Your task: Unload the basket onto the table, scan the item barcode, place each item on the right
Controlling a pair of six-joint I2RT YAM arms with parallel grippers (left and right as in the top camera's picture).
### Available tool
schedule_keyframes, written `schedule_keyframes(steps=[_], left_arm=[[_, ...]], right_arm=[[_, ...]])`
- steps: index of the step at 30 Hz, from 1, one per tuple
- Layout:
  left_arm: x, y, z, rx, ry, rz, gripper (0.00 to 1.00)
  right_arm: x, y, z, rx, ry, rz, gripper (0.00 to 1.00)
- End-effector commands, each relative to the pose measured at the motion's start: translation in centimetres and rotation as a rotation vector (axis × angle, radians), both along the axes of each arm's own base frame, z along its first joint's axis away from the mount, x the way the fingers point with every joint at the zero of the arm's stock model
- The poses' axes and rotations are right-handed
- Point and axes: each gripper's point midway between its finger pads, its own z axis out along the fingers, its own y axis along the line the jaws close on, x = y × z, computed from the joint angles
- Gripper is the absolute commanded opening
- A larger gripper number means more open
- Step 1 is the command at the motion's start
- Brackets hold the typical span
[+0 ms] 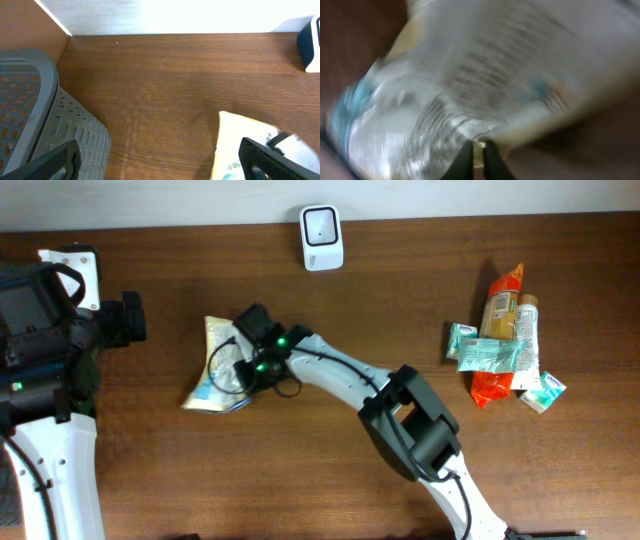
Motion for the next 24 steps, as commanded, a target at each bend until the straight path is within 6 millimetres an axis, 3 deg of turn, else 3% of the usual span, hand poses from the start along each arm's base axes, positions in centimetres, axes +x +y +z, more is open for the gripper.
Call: schedule_keyframes(steps=[1, 3, 5, 6, 8, 10, 11, 12, 14, 17, 20, 22, 24], left_arm=[[0.1, 0.0, 0.4, 0.006, -0.010, -0.012, 0.99], [0.1, 0.0, 0.4, 0.006, -0.010, -0.012, 0.99], [0.1, 0.0, 0.4, 0.006, -0.010, -0.012, 0.99], [0.1, 0.0, 0.4, 0.006, -0.010, -0.012, 0.99], [0.1, 0.0, 0.4, 0.006, -0.010, -0.012, 0.99], [0.1, 0.0, 0.4, 0.006, -0.010, -0.012, 0.99], [0.1, 0.0, 0.4, 0.006, -0.010, -0.012, 0.99], [0.1, 0.0, 0.4, 0.006, -0.010, -0.012, 0.99], [0.1, 0.0, 0.4, 0.006, -0.010, -0.012, 0.99], [0.1, 0.0, 0.4, 0.006, -0.010, -0.012, 0.99], [0.1, 0.0, 0.4, 0.006, -0.010, -0.012, 0.99], [0.1, 0.0, 0.4, 0.006, -0.010, -0.012, 0.99], [0.1, 0.0, 0.4, 0.006, -0.010, -0.012, 0.99]], right_arm=[[4.8, -4.0, -0.3, -0.066, -0.077, -0.115, 0.15], [6.9, -5.5, 0.4, -0.025, -0.081, -0.141, 0.33], [8.1, -5.7, 2.7, 0.056, -0.082, -0.084, 0.58], [8.6, -6.2, 3.9, 0.065, -0.078, -0.095, 0.65], [9.3, -8.0, 7.7, 0.058, -0.034, -0.125, 0.88], [8.5, -9.7, 10.5, 0.042, 0.037, -0.144, 0.99], [7.5, -11.8, 12.2, 0.006, 0.114, -0.192, 0.99], [7.0, -13.0, 12.6, -0.012, 0.168, -0.241, 0.99], [5.4, -14.2, 11.9, -0.039, 0.283, -0.275, 0.98], [3.4, -13.0, 9.9, -0.025, 0.375, -0.241, 0.99], [0.3, -9.6, 5.4, 0.019, 0.507, -0.240, 0.99], [-1.2, -6.8, 3.6, 0.087, 0.535, -0.206, 0.99], [-1.6, -5.6, 2.9, 0.100, 0.528, -0.203, 0.99]])
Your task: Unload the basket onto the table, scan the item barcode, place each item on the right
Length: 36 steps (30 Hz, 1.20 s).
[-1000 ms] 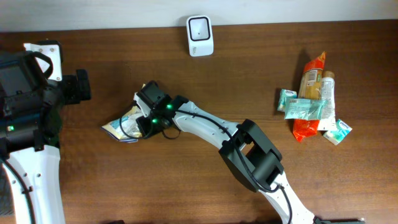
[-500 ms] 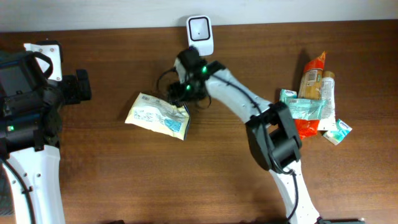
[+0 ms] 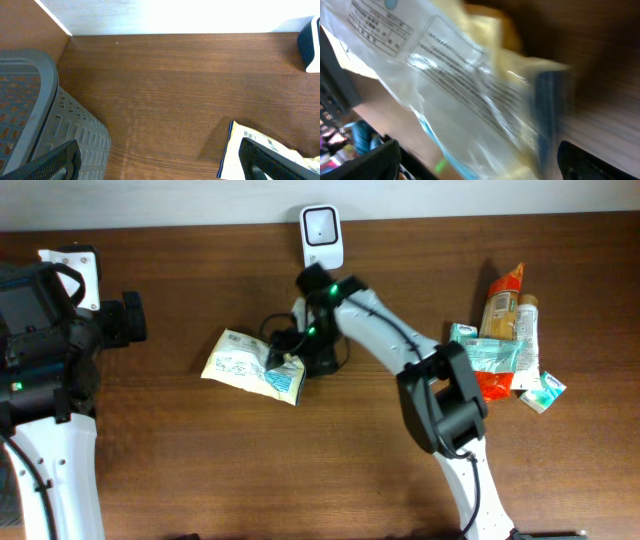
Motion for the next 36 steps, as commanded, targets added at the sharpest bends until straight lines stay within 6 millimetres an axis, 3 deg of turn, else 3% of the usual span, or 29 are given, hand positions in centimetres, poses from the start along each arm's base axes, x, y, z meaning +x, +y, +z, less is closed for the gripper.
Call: schedule_keyframes(steps=[1, 4, 7, 8, 9, 10, 13, 15, 17, 20, 21, 23, 24, 26, 30, 33, 36], left_arm=[[0.1, 0.0, 0.5, 0.006, -0.011, -0.011, 0.99], [0.1, 0.0, 0.5, 0.006, -0.011, -0.012, 0.99], [0.1, 0.0, 0.5, 0.006, -0.011, -0.012, 0.99], [0.1, 0.0, 0.5, 0.006, -0.011, -0.011, 0.99], [0.1, 0.0, 0.5, 0.006, -0.011, -0.012, 0.99], [0.1, 0.0, 0.5, 0.006, -0.011, -0.012, 0.99], [0.1, 0.0, 0.5, 0.006, -0.011, -0.012, 0.99], [0.1, 0.0, 0.5, 0.006, -0.011, -0.012, 0.99], [0.1, 0.0, 0.5, 0.006, -0.011, -0.012, 0.99], [0.1, 0.0, 0.5, 0.006, -0.011, -0.012, 0.99], [0.1, 0.0, 0.5, 0.006, -0.011, -0.012, 0.99], [0.1, 0.0, 0.5, 0.006, -0.011, -0.012, 0.99], [0.1, 0.0, 0.5, 0.006, -0.011, -0.012, 0.99], [0.1, 0.0, 0.5, 0.006, -0.011, -0.011, 0.99], [0.1, 0.0, 0.5, 0.006, -0.011, -0.012, 0.99], [0.1, 0.0, 0.5, 0.006, -0.011, -0.012, 0.99], [0.1, 0.0, 0.5, 0.006, -0.011, -0.012, 0.99]], right_arm=[[-1.8, 2.8, 0.3, 0.060, 0.028, 0.013, 0.99], [-2.2, 4.3, 0.2, 0.051, 0.010, 0.006, 0.99], [-1.4, 3.8, -2.1, -0.068, -0.045, -0.077, 0.99], [-1.1, 3.7, -2.8, -0.086, -0.067, -0.093, 0.84], [-0.8, 3.7, -3.6, -0.077, -0.087, -0.097, 0.61], [-0.8, 3.8, -3.8, -0.072, -0.095, -0.095, 0.43], [-0.1, 3.6, -2.9, -0.008, -0.145, -0.014, 0.13], [0.3, 3.4, -1.4, 0.091, -0.169, 0.068, 0.04], [1.1, 1.5, 0.0, 0.106, -0.206, 0.103, 0.04], [1.5, -3.1, 2.6, 0.091, -0.311, 0.242, 0.04], [1.0, -5.0, 2.7, 0.066, -0.341, 0.326, 0.04], [0.2, -9.4, 1.1, -0.075, -0.345, 0.473, 0.11], [0.3, -10.5, 0.7, -0.128, -0.346, 0.489, 0.22], [1.3, -10.6, 0.6, -0.152, -0.337, 0.404, 0.61], [1.6, -9.3, 1.9, -0.032, -0.236, 0.216, 0.84], [2.4, -9.2, 2.2, -0.021, -0.161, 0.062, 0.87], [2.2, -9.2, 0.6, -0.054, -0.084, -0.044, 0.87]])
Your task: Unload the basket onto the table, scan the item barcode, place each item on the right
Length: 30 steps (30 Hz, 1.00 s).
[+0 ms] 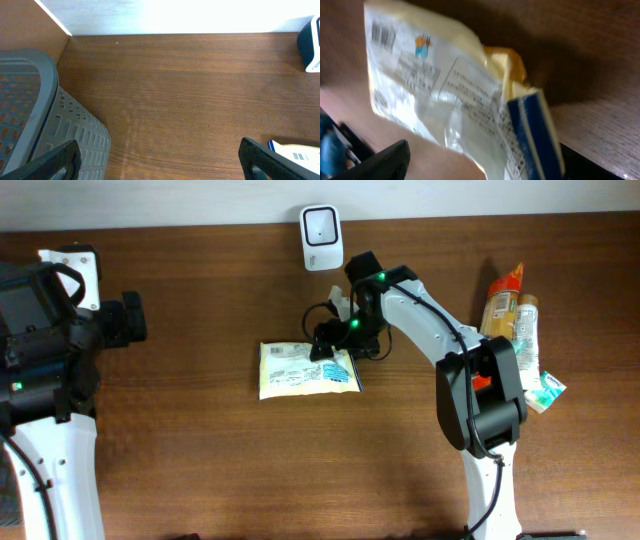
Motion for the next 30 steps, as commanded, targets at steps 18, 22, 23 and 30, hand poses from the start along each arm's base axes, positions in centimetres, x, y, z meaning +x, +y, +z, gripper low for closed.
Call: schedule_keyframes(steps=[18, 22, 23, 30], left_arm=[[0.0, 0.0, 0.4, 0.006, -0.010, -0.012, 0.99], [0.0, 0.0, 0.4, 0.006, -0.010, -0.012, 0.99], [0.0, 0.0, 0.4, 0.006, -0.010, -0.012, 0.99], [0.0, 0.0, 0.4, 0.006, -0.010, -0.012, 0.99]], right_arm=[[1.0, 1.4, 3.4, 0.237, -0.124, -0.028, 0.04], [1.6, -0.3, 12.9, 0.292, -0.402, 0.037, 0.04], [1.3, -0.9, 15.6, 0.304, -0.477, 0.049, 0.04], [-1.7, -5.9, 25.2, 0.272, -0.706, 0.014, 0.04]])
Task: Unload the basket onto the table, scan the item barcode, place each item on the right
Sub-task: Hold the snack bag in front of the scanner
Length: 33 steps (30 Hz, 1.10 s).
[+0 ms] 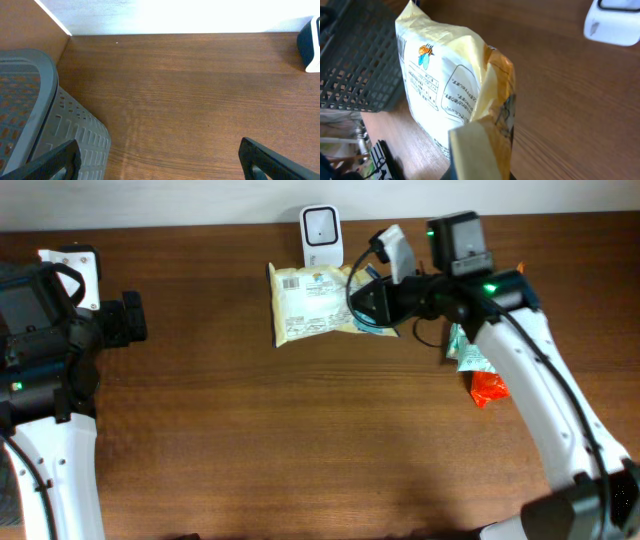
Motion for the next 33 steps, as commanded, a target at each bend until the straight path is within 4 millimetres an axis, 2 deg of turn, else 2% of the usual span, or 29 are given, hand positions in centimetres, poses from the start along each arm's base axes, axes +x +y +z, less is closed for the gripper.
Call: schedule_keyframes(steps=[1, 5, 8, 12, 14, 16, 19, 22, 25, 27, 28, 31, 33], left_arm=[[0.1, 0.0, 0.5, 0.006, -0.010, -0.011, 0.99], [0.1, 0.0, 0.5, 0.006, -0.010, -0.012, 0.99], [0.1, 0.0, 0.5, 0.006, -0.010, -0.012, 0.99], [0.1, 0.0, 0.5, 0.006, -0.010, -0.012, 0.99], [0.1, 0.0, 0.5, 0.006, -0.010, -0.012, 0.99], [0.1, 0.0, 0.5, 0.006, -0.010, -0.012, 0.99], [0.1, 0.0, 0.5, 0.006, -0.010, -0.012, 0.99], [0.1, 0.0, 0.5, 0.006, -0.010, -0.012, 0.99], [0.1, 0.0, 0.5, 0.006, -0.010, -0.012, 0.99], [0.1, 0.0, 0.5, 0.006, -0.010, -0.012, 0.99], [0.1, 0.0, 0.5, 0.006, -0.010, -0.012, 0.99], [0.1, 0.0, 0.5, 0.006, -0.010, -0.012, 0.99], [0.1, 0.0, 0.5, 0.006, -0.010, -0.012, 0.99]], right_arm=[[-1.0, -2.0, 2.4, -0.010, -0.061, -0.023, 0.04], [-1.6, -2.7, 2.5, -0.022, -0.056, -0.023, 0.04], [-0.8, -2.9, 2.6, -0.047, -0.096, -0.046, 0.04], [3.5, -4.6, 1.3, -0.359, -0.266, -0.277, 0.04], [7.1, -5.3, 0.9, -0.565, -0.398, -0.468, 0.04], [9.6, -4.8, 0.5, -0.679, -0.515, -0.488, 0.04], [14.8, -3.7, 0.2, -0.844, -0.748, -0.491, 0.04], [18.5, -2.3, -0.5, -1.000, -0.959, -0.410, 0.04], [21.0, -1.0, -1.6, -1.196, -1.159, -0.298, 0.04], [22.0, -0.5, -2.5, -1.304, -1.241, -0.239, 0.04], [22.6, 0.0, -3.7, -1.370, -1.289, -0.182, 0.04], [23.7, 0.8, -5.5, -1.341, -1.369, -0.160, 0.04], [24.4, 0.4, -5.4, -1.303, -1.426, -0.179, 0.04]])
